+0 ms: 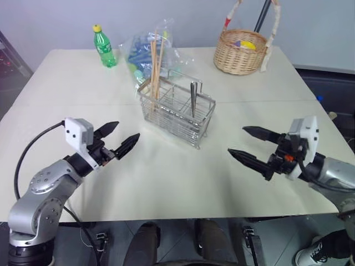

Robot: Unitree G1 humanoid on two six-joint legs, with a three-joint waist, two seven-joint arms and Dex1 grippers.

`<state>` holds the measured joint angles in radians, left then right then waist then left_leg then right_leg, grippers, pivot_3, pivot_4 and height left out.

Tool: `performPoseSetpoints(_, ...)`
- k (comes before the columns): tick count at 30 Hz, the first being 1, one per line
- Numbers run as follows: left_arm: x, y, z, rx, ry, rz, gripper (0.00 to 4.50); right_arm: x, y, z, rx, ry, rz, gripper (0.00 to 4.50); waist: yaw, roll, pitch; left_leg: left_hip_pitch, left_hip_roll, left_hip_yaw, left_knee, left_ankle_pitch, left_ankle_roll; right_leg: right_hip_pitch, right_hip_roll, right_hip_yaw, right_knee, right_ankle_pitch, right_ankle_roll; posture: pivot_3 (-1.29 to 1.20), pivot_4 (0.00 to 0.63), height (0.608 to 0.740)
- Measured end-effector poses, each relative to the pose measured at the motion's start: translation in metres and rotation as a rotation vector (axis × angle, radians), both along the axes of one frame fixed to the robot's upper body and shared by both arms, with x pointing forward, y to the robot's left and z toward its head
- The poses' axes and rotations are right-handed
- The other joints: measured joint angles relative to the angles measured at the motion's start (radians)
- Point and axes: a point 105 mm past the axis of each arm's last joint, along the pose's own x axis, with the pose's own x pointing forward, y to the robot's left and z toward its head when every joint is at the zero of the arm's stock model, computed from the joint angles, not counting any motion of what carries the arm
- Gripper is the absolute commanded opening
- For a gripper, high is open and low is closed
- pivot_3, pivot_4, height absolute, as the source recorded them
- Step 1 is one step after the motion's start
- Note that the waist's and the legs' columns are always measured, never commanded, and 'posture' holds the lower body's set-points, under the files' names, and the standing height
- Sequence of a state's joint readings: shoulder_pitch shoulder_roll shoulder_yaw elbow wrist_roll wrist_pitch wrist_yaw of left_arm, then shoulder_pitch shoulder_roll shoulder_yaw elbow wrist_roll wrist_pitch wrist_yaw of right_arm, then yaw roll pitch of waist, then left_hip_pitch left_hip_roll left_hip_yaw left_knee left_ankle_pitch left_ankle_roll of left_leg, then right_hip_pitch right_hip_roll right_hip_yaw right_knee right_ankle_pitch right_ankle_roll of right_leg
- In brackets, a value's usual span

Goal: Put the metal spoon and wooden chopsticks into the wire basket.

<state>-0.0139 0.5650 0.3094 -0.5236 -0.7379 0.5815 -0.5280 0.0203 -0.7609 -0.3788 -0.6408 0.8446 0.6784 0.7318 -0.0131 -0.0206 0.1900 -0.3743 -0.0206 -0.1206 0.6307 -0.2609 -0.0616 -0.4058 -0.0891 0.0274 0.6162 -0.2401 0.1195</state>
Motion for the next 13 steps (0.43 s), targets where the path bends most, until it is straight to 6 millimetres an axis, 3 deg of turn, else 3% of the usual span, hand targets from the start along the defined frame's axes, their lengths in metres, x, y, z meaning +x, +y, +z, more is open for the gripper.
performPoseSetpoints(13, -0.0043, 0.0048, 0.0028, -0.007, -0.004, 0.030, 4.45, 0.0013, 0.0061, -0.0047, 0.011, -0.014, -0.016, 4.50, 0.001, 0.000, 0.000, 0.000, 0.000, 0.000, 0.000, 0.000, 0.000, 0.000, 0.000, 0.000, -0.001, 0.000, 0.000, 0.00, 0.150, 0.740)
